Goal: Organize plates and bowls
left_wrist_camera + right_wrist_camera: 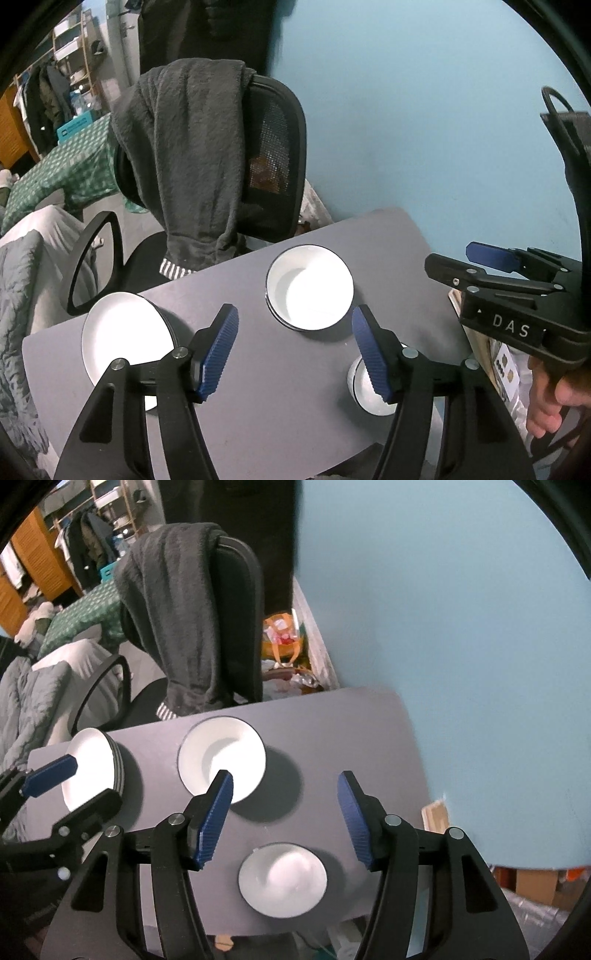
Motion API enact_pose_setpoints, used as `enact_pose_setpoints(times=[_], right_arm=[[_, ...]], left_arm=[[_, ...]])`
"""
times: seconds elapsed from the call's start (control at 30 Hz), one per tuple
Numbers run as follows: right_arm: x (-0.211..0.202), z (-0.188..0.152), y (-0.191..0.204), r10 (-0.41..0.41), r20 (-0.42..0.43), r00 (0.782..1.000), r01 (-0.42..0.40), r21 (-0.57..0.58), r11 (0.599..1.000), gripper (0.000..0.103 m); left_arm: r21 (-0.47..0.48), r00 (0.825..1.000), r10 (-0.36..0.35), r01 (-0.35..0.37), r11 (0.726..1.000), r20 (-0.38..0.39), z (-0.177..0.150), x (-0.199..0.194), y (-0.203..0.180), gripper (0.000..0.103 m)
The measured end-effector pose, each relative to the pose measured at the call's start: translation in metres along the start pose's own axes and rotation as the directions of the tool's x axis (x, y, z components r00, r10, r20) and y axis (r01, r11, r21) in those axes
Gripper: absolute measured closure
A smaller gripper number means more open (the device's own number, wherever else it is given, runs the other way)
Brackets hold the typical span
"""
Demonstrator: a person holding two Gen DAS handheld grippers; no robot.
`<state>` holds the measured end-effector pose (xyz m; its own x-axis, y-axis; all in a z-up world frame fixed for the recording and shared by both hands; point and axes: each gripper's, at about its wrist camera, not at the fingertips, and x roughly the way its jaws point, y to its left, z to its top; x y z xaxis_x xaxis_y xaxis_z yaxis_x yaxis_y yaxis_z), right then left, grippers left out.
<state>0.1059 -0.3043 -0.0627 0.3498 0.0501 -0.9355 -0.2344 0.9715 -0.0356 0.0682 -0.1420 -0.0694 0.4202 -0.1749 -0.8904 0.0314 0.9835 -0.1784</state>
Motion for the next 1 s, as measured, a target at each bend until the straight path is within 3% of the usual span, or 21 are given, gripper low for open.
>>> enact_pose_setpoints(times=[0.27, 0.63, 1.0], right_arm=[[0.008, -0.028, -0.02, -0.02, -0.052, 0.998, 0.022, 0.047, 0.999, 0.045], [0.004, -0.071, -0.049, -0.062, -0.102, 0.993, 0.074, 0.119, 0.99, 0.045], [0.024, -0.108, -0.07, -0.03, -0.163, 0.986, 0.064, 0.207, 0.976, 0.045]], left_arm=[[0.024, 0.998, -0.04, 0.041, 0.999, -0.037, -0.015, 0.005, -0.008, 0.037], [0.126, 0.991, -0.088, 0.101, 0.987, -0.103, -0.035, 0.023, -0.038, 0.037], [0.198, 0.974, -0.094, 0.135, 0.971, -0.206, -0.055, 0.065, -0.062, 0.037]])
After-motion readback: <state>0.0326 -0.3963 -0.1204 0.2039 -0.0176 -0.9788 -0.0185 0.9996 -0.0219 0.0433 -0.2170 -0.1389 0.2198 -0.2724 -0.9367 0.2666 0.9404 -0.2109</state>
